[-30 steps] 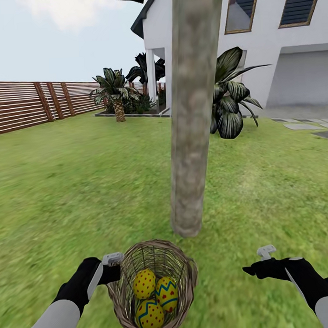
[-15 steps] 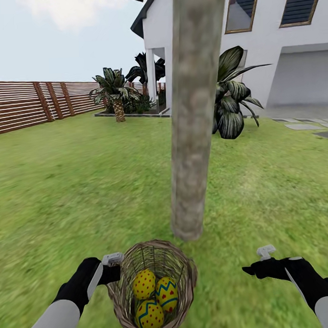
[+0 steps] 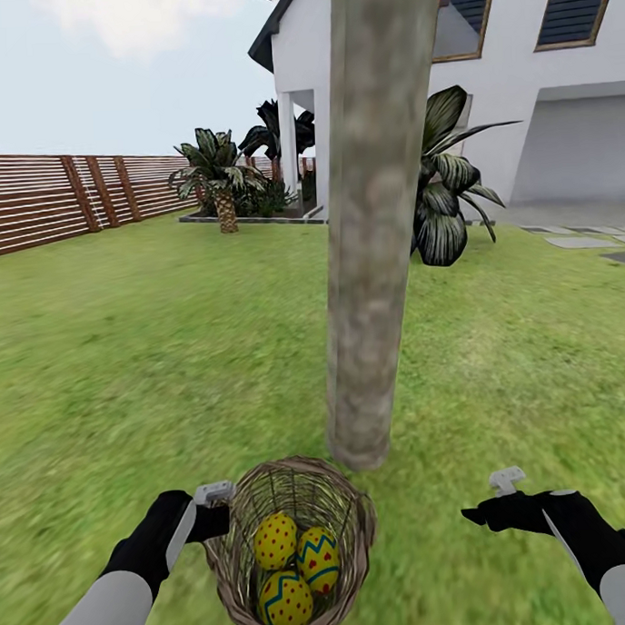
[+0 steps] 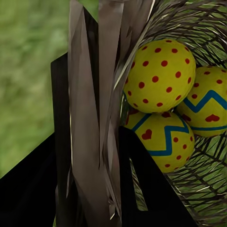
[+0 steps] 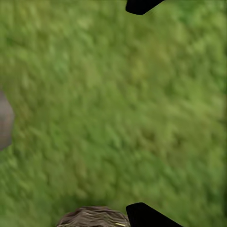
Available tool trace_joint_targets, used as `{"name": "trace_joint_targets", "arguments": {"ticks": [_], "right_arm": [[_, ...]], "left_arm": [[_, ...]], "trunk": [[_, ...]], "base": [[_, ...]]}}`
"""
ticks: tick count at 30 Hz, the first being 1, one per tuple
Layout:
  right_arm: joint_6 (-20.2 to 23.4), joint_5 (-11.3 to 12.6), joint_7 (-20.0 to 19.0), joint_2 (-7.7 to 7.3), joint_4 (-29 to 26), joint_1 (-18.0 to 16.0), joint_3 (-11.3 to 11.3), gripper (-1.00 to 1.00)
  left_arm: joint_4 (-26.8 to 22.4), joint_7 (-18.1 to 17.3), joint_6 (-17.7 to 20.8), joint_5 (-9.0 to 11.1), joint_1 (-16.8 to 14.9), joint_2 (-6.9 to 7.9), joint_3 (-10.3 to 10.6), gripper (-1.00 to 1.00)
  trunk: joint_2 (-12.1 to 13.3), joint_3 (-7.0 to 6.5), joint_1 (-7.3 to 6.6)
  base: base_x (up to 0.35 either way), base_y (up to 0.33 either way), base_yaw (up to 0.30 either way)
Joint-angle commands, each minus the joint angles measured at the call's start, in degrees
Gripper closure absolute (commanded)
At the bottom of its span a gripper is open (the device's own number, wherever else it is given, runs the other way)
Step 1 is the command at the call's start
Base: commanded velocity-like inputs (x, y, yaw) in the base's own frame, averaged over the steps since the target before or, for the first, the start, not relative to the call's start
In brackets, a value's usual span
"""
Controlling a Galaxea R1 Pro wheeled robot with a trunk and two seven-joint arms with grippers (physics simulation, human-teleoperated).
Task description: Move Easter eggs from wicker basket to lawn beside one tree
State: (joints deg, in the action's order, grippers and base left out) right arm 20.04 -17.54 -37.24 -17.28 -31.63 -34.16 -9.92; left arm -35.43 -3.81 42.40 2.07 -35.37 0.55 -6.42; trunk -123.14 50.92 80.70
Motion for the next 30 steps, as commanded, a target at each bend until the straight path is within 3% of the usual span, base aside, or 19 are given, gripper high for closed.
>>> {"name": "trace_joint_targets", "arguments": {"ticks": [1, 21, 27, 28, 30], "right_arm": [[0.26, -0.47, -0.46, 0.05, -0.1, -0.03, -0.36, -1.0], [0.18, -0.47, -0.43, -0.04, -0.1, -0.03, -0.36, -1.0], [0.17, -0.47, -0.46, -0.02, -0.1, -0.03, -0.36, -1.0], [0.17, -0.47, -0.46, 0.01, -0.1, -0.03, -0.36, -1.0], [0.18, -0.47, -0.46, -0.02, -0.1, -0.03, -0.36, -1.0]], "left_arm": [[-0.08, -0.15, 0.31, 0.66, -0.01, -0.01, -0.16, 1.0], [-0.08, -0.15, 0.31, 0.66, 0.02, -0.03, -0.16, 1.0], [-0.03, -0.15, 0.31, 0.6, 0.03, 0.06, -0.17, 1.0], [-0.06, -0.15, 0.31, 0.58, 0.01, 0.06, -0.17, -1.0], [-0.07, -0.07, 0.31, 0.57, 0.04, 0.06, -0.17, -1.0]], "trunk": [[-0.44, 0.24, 0.21], [-8.46, 3.83, 4.61], [-8.46, 3.83, 4.61], [-8.46, 3.83, 4.61], [-8.46, 3.83, 4.61]], "base": [[0.0, 0.0, 0.0], [0.0, 0.0, 0.0], [0.0, 0.0, 0.0], [0.0, 0.0, 0.0], [0.0, 0.0, 0.0]]}}
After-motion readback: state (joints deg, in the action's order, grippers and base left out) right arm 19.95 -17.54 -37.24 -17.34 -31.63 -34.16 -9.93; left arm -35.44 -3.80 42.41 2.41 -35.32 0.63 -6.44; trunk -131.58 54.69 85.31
